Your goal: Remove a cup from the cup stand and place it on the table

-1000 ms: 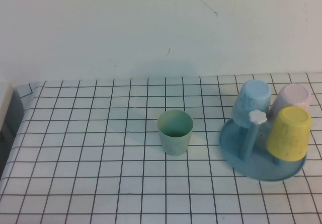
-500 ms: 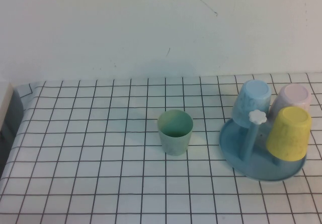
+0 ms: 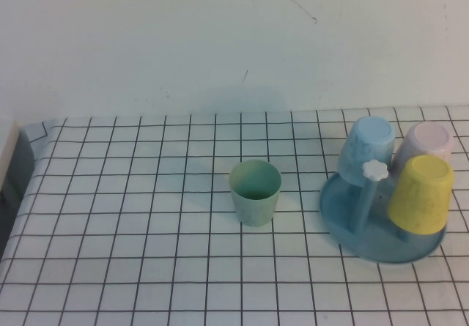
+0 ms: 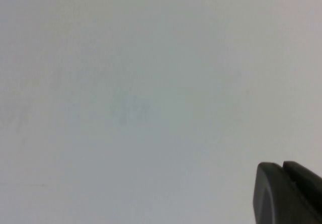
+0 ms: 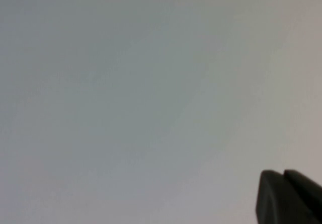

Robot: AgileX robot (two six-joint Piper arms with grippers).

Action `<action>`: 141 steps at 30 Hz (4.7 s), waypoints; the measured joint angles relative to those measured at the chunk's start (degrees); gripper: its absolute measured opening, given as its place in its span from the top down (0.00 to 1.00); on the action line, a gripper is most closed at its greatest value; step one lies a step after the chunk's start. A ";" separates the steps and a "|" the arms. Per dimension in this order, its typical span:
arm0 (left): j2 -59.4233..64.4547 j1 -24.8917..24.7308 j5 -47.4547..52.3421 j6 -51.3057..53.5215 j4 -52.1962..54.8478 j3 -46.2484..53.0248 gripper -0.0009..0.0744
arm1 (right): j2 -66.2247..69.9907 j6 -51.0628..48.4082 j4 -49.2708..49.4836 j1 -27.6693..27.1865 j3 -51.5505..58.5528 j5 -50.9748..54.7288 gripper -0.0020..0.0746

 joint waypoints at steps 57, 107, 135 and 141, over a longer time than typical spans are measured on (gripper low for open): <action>8.32 0.00 60.22 0.03 -2.95 -20.58 0.99 | 87.68 -48.81 34.80 1.04 -78.13 100.74 0.44; 8.41 0.00 58.56 0.03 -2.95 -20.04 0.99 | 107.33 -49.64 35.03 2.95 -86.48 103.88 0.24; 8.41 0.00 60.15 -2.27 -41.96 -20.04 0.99 | 97.49 -37.44 39.01 2.95 -102.86 107.46 0.24; 8.41 0.00 63.61 10.18 -68.85 -20.04 0.99 | 95.86 -40.84 53.61 6.86 -102.24 107.46 0.24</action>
